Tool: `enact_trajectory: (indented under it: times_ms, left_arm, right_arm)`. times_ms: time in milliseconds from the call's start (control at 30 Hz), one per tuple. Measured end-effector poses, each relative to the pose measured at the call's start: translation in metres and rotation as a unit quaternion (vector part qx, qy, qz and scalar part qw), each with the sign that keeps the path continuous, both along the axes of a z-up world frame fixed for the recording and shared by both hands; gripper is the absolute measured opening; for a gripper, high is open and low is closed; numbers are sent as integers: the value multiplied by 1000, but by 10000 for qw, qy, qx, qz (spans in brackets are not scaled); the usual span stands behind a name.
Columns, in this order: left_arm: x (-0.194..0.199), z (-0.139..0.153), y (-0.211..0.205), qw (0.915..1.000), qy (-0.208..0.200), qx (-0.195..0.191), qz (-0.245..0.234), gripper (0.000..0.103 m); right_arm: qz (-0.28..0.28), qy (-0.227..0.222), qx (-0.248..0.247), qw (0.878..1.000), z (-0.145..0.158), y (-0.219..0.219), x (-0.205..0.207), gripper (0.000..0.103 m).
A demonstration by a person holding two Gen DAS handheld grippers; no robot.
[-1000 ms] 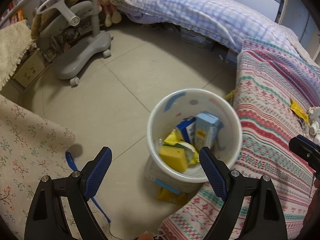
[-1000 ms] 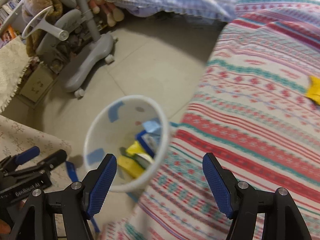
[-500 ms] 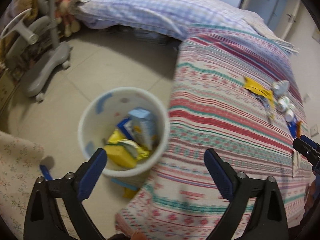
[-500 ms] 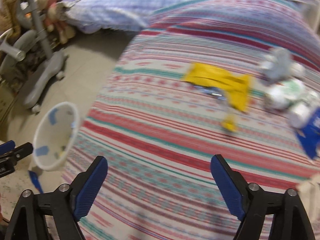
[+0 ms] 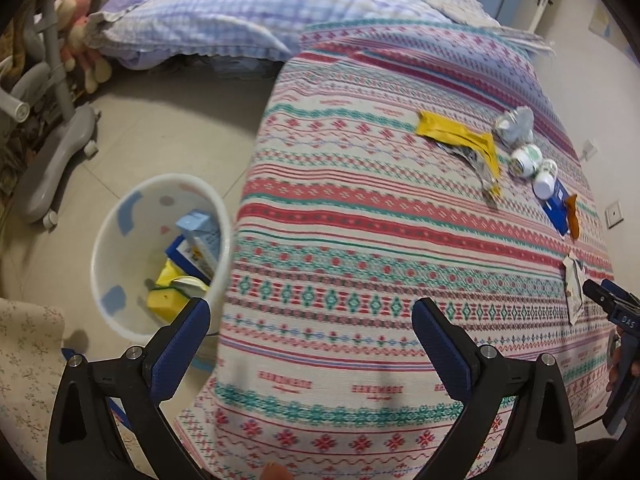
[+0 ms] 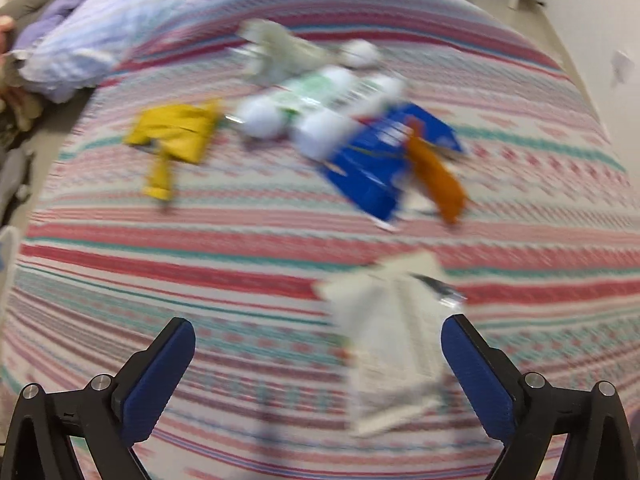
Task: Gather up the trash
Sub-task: 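Move both grippers back over the bed toward the remaining trash, then grasp the white wrapper with the right gripper while the left gripper reaches for the yellow wrapper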
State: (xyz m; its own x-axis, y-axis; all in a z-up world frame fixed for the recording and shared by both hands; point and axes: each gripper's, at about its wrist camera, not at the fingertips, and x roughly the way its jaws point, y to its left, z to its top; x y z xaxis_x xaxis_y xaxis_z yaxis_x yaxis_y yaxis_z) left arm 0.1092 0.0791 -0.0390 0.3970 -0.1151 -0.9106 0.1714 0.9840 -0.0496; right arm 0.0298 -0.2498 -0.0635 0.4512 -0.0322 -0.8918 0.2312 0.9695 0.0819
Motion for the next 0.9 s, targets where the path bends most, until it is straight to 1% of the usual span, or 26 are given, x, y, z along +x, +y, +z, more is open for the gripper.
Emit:
enact_trajectory:
  times_ms: [133, 233, 367, 467, 533, 767, 800, 867, 900]
  left_arm:
    - [-2, -5, -14, 10000, 12, 35, -79, 102]
    - [-2, -8, -25, 9999, -2, 22, -108, 102]
    - [-2, -10, -38, 9999, -58, 10, -144, 102]
    - [0, -13, -48, 9998, -113, 20, -155, 102]
    - [1, -15, -55, 9997, -179, 3, -168, 102]
    - [19, -23, -88, 9989, -322, 174, -286, 102]
    - [23, -23, -93, 9987, -342, 205, -309, 102]
    - [31, -23, -106, 9981, -384, 293, -377, 102]
    - [34, -23, -112, 9979, -385, 325, -405, 102]
  right_arm:
    - [-109, 153, -19, 9998, -20, -22, -11, 101]
    - [-121, 189, 82, 9997, -34, -29, -17, 101]
    - [98, 250, 92, 9996, -49, -27, -18, 101]
    - [248, 205, -88, 9994, -54, -23, -18, 102]
    - [299, 88, -172, 9994, -55, -22, -18, 102]
    - [189, 144, -157, 9996, -54, -30, -8, 102]
    - [181, 151, -166, 9996, -54, -29, -8, 99]
    - [137, 135, -178, 9997, -51, -29, -4, 91]
    - [99, 131, -195, 9997, -49, -30, -4, 81]
